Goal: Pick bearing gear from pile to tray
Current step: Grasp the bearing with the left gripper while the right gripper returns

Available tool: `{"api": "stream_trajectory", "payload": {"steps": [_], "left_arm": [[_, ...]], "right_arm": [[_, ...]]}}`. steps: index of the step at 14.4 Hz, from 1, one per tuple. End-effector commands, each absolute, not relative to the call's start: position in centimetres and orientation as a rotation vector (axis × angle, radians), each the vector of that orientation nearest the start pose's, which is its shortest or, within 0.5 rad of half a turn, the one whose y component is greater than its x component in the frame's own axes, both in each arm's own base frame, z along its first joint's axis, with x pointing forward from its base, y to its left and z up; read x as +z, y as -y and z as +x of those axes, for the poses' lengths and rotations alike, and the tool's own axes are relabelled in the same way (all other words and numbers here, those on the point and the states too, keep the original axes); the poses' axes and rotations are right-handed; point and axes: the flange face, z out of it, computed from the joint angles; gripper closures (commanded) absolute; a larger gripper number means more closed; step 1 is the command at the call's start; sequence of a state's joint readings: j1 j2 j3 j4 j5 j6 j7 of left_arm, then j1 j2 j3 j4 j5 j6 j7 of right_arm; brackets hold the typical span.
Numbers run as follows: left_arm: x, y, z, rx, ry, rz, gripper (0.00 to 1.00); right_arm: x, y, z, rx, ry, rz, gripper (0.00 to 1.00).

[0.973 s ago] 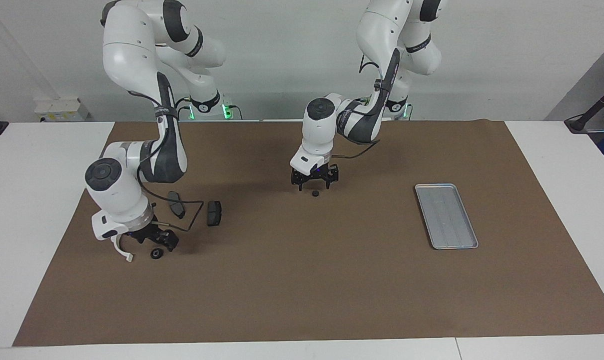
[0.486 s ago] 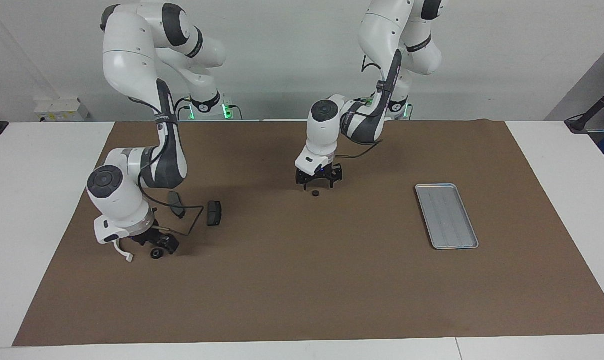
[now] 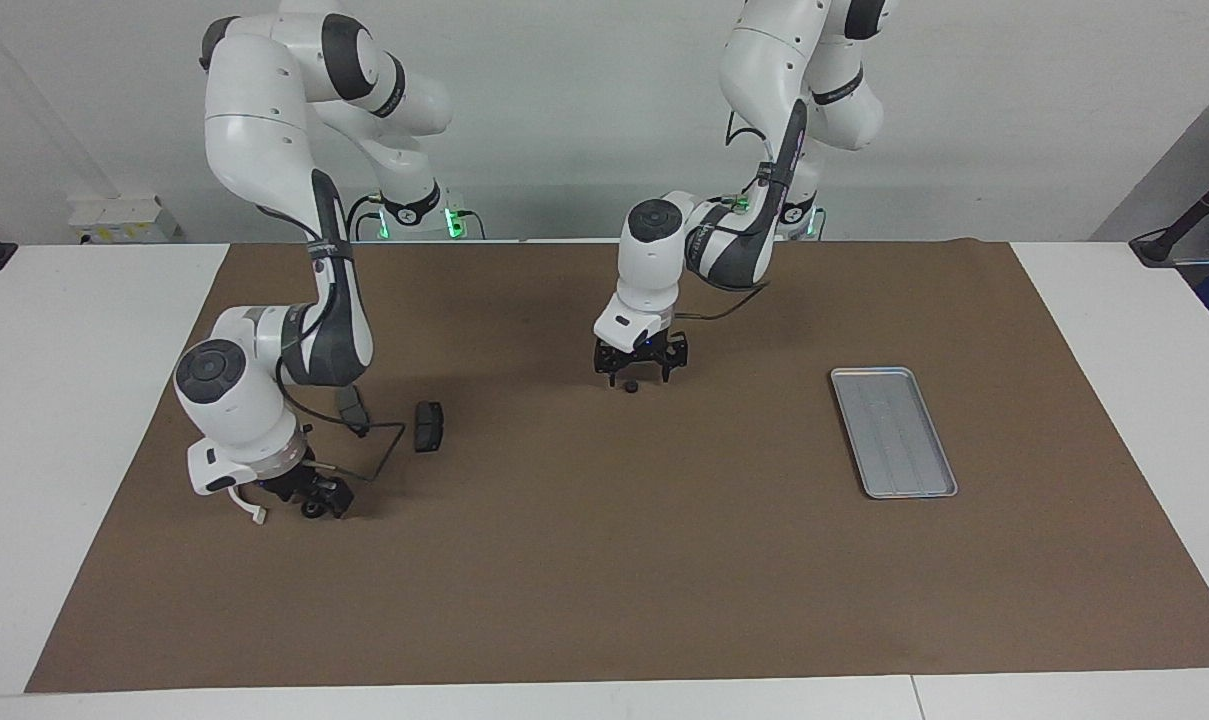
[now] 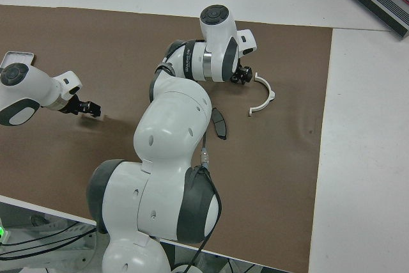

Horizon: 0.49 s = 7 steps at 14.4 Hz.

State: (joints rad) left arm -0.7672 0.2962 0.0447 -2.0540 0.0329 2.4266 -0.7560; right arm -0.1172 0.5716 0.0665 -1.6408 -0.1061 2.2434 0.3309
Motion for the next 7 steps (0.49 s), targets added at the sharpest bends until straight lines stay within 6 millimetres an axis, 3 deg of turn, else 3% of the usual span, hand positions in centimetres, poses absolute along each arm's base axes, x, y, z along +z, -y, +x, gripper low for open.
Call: {"api": "stream_trajectory", "payload": {"steps": [1,5,7], "left_arm": [[30.44,39.59,45.21,-0.166,-0.008,-3.164,0.05],[30.33,39.69,45.19,-0.166,-0.009,-3.164,0.11],[30.24,39.69,45.18,-0.164,-0.006,-3.163,0.12]], "right_arm": [[27.97,4.60,68.77,-0.088,-0.537,-3.150,0.09],[27.77,4.57,68.70,-0.092,-0.536,-3.149,0.13],[27.77,4.57,68.70,-0.092,-0.533,-3.149,0.24]]}}
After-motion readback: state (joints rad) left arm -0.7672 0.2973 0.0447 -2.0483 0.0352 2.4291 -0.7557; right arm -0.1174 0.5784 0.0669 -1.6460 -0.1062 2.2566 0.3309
